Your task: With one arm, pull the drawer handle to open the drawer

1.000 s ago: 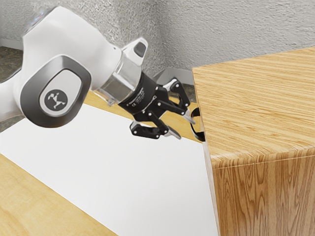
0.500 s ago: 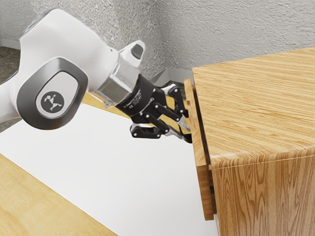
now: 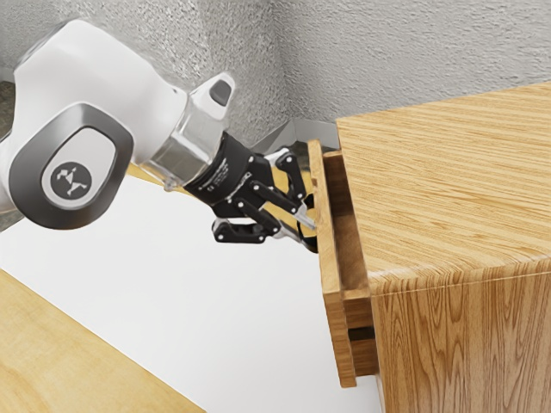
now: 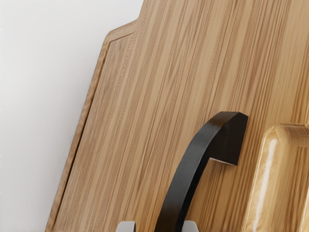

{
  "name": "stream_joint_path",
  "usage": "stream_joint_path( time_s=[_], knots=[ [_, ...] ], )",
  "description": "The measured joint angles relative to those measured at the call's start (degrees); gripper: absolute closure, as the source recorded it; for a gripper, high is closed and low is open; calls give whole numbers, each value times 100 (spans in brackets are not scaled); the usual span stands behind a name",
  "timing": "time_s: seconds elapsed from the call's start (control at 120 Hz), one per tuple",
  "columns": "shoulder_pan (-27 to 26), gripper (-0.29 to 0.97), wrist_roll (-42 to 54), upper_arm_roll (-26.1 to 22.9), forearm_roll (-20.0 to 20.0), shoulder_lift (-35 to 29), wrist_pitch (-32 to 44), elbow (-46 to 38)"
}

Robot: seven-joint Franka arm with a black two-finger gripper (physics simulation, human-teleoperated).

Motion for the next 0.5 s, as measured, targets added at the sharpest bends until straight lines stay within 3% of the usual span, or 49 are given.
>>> stream_joint_path(
  time_s=[0.5],
  knots=[
    [101,67,-2,2,15,-307,-14,-292]
  ],
)
